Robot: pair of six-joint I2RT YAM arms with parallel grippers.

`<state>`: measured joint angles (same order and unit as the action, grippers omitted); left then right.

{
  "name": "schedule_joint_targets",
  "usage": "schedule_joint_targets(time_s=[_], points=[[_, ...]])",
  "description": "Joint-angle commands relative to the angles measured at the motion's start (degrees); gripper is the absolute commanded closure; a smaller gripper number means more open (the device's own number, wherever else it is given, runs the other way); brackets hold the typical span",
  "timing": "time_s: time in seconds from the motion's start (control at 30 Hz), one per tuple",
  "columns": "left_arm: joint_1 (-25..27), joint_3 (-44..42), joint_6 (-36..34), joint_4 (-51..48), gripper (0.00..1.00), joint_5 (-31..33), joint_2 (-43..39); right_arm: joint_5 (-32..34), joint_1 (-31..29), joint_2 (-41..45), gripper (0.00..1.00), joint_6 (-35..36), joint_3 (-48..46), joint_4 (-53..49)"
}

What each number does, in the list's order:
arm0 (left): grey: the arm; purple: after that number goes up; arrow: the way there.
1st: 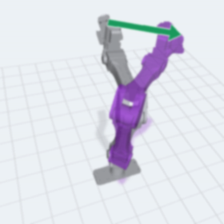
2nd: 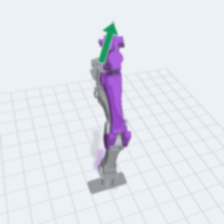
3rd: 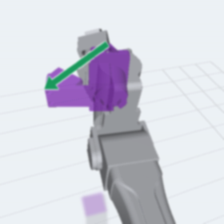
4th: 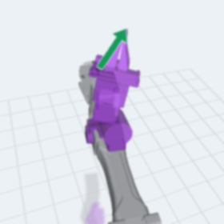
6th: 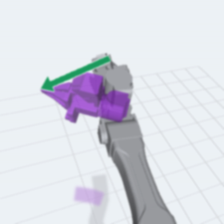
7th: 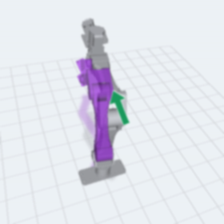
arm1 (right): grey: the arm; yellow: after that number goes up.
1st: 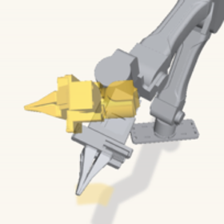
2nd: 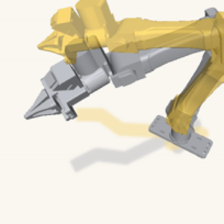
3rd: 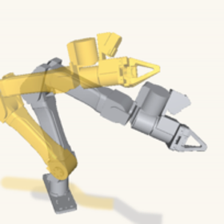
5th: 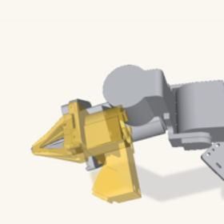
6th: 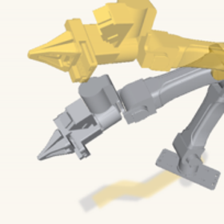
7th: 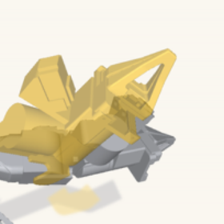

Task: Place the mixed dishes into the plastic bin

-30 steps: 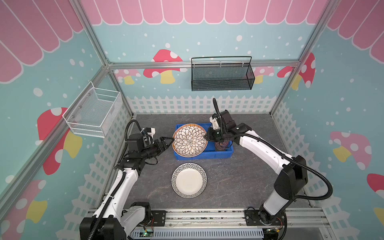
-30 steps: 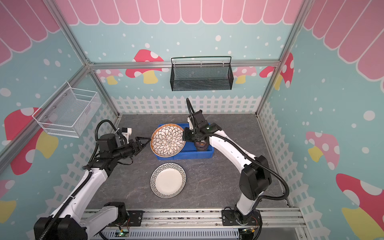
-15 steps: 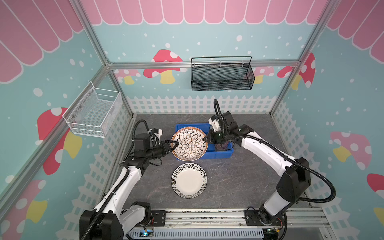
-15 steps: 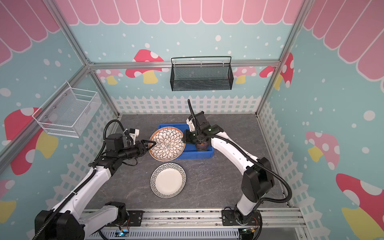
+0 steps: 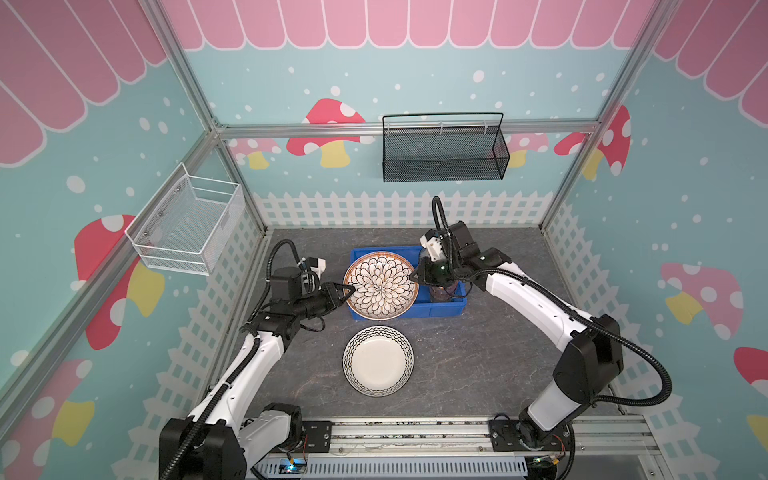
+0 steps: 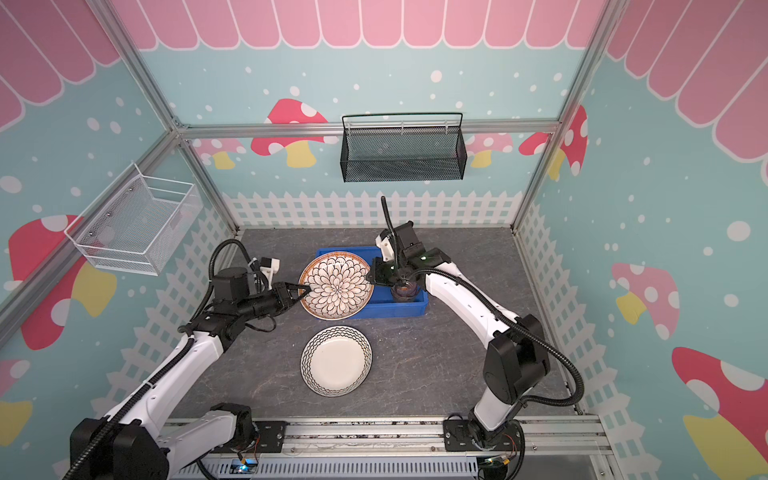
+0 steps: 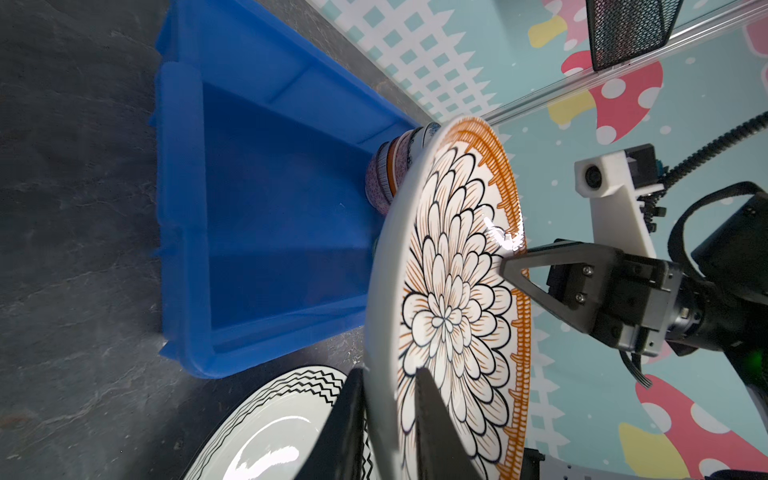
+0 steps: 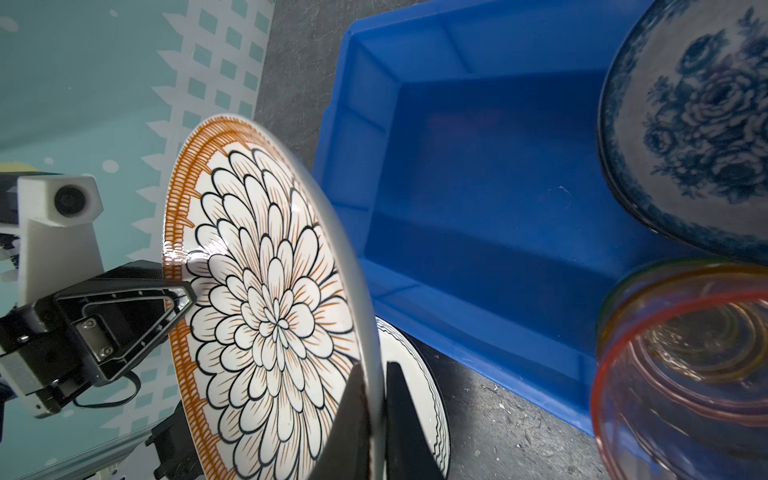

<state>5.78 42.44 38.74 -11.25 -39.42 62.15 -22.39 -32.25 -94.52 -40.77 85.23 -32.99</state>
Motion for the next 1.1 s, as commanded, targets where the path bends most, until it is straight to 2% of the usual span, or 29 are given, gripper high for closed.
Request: schedule_joint_targets(time_s=[0.0,0.33,0.47,0.6,0.83,1.07], points=[[0.7,-0.4,-0.6,2.2,0.82,-3.4,0.2,-3.6,-0.3,2.8,1.0,-1.0,0.3,5.9],[1.2,-0.6,-0.6,3.0,1.0,-3.2,1.6,-4.1,-0.1,3.2,1.0,-1.5,0.4,6.5],[1.2,-0.2,-0.2,2.9,1.0,-2.6,2.5,-4.1,0.2,3.5,1.0,-1.5,0.4,6.8],[1.4,0.4,0.6,3.0,1.0,-1.7,2.9,-4.3,0.7,3.7,0.9,-1.6,0.2,7.2],[2.0,0.7,1.3,2.8,1.0,0.7,3.2,-5.6,1.7,3.6,0.82,-2.4,-0.9,8.9],[2.4,1.7,1.4,0.7,1.0,3.9,3.3,-6.3,2.6,3.8,0.66,-2.5,-0.9,9.5]])
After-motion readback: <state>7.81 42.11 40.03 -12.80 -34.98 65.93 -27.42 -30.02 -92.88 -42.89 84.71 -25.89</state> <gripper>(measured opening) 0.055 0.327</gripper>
